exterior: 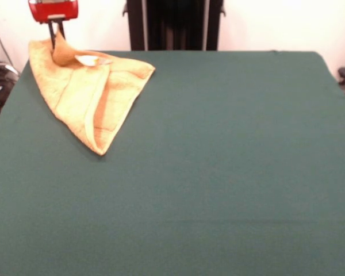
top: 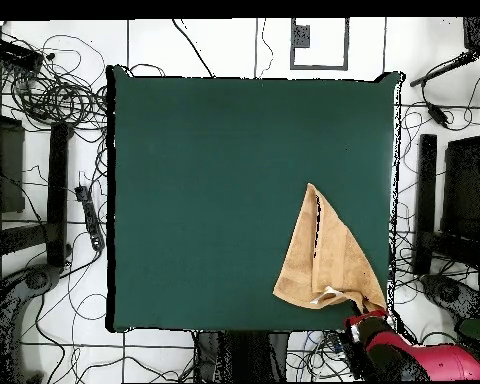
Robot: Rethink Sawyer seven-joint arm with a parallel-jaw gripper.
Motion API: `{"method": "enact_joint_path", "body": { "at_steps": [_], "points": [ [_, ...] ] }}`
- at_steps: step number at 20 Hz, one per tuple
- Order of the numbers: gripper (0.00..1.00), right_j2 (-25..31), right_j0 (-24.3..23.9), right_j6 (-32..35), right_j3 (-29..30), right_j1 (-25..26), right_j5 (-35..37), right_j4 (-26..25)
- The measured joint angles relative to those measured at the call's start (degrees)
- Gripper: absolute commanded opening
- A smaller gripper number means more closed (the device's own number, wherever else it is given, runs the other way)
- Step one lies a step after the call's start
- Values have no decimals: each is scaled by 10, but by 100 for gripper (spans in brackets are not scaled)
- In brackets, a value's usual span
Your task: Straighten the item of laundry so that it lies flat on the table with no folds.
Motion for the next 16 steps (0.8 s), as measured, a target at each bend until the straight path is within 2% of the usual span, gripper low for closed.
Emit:
{"method": "enact_joint_path", "body": {
  "at_steps": [9,16],
  "points": [
    [0,9,-14,-17,0,0,1,0],
    [0,33,-36,-95,-3,4,30,6]
  ]
}}
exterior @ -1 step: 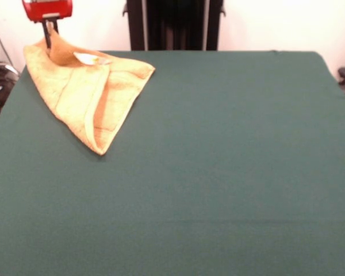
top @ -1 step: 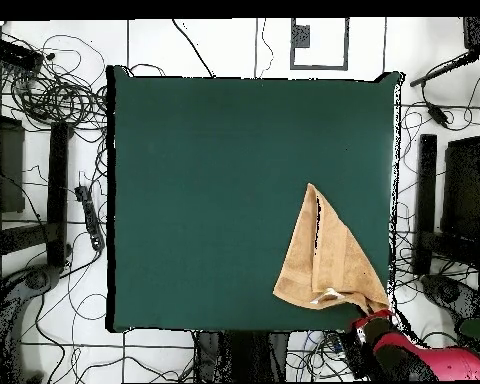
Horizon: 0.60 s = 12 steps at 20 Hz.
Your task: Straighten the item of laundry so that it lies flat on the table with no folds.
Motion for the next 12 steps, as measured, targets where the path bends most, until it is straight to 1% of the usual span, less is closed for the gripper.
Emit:
{"method": "enact_joint_path", "body": {
  "at_steps": [2,3,12],
  "points": [
    [0,6,-3,-22,-1,1,9,3],
    [0,11,-6,-45,-2,1,18,7],
    [0,32,-8,-134,-10,13,54,23]
  ]
}}
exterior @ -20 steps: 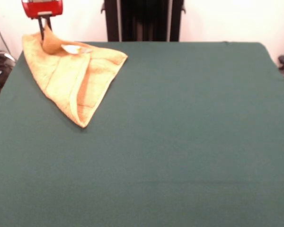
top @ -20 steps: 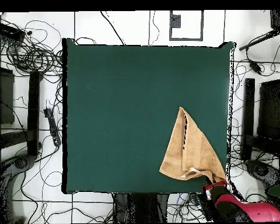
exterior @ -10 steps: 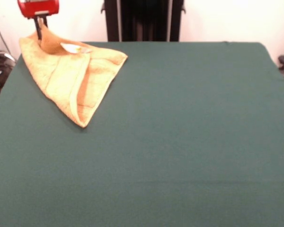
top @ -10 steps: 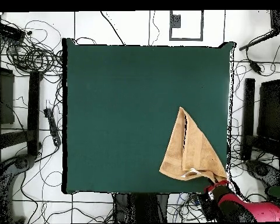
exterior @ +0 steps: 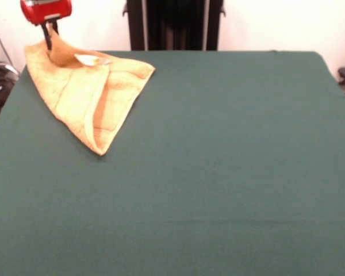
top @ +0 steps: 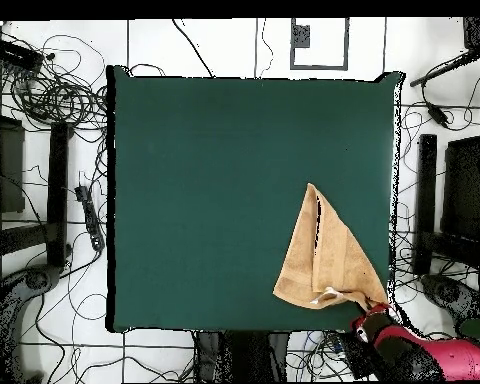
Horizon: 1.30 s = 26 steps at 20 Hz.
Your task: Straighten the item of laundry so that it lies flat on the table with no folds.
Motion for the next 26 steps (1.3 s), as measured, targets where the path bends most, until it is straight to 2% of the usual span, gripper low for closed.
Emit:
{"method": "enact_joint_path", "body": {
  "at_steps": [16,26],
  "points": [
    [0,40,-5,-171,-37,52,66,14],
    [0,52,-5,-240,-58,72,94,24]
  ]
}}
